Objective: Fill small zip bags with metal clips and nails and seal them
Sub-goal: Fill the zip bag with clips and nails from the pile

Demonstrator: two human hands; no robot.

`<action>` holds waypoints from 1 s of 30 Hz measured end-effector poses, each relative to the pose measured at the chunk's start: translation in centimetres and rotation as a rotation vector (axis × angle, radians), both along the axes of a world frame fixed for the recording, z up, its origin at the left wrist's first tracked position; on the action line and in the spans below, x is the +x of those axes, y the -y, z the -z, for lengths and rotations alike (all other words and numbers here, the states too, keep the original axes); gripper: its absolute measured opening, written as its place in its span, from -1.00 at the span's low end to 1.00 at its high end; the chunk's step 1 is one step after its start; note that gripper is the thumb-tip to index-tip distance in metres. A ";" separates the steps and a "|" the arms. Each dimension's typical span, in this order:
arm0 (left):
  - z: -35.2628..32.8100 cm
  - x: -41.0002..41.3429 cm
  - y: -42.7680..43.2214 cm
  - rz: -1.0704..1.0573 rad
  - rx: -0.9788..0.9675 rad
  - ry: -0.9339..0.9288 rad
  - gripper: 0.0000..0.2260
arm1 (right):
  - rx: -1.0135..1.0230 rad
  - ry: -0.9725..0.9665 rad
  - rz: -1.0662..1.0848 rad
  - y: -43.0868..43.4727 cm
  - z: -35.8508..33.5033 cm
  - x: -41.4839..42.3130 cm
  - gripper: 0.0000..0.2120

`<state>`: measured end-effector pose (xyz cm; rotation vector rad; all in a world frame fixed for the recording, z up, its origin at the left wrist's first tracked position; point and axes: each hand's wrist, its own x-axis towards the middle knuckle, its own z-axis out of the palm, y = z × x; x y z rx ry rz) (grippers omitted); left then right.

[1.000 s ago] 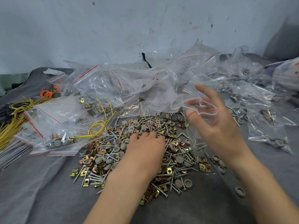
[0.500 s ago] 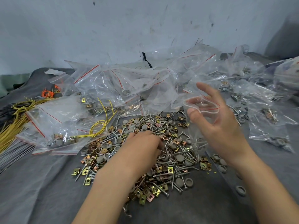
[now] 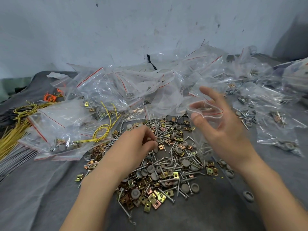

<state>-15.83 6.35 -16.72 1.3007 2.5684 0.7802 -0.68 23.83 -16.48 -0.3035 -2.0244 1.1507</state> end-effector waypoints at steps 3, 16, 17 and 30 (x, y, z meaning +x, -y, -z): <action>0.1 -0.1 -0.1 -0.010 0.070 0.031 -0.95 | 0.006 0.023 -0.016 0.5 0.1 -0.3 -0.52; -3.9 1.1 -0.8 0.056 0.625 0.179 -0.85 | 0.096 0.080 -0.074 1.7 0.4 -1.1 -0.42; -4.3 1.4 -0.9 0.083 0.641 0.188 -0.87 | 0.103 0.078 -0.073 1.7 0.4 -1.1 -0.41; -4.5 2.3 -2.2 0.192 0.574 0.086 -0.80 | 0.117 0.078 -0.068 1.6 0.6 -1.1 -0.40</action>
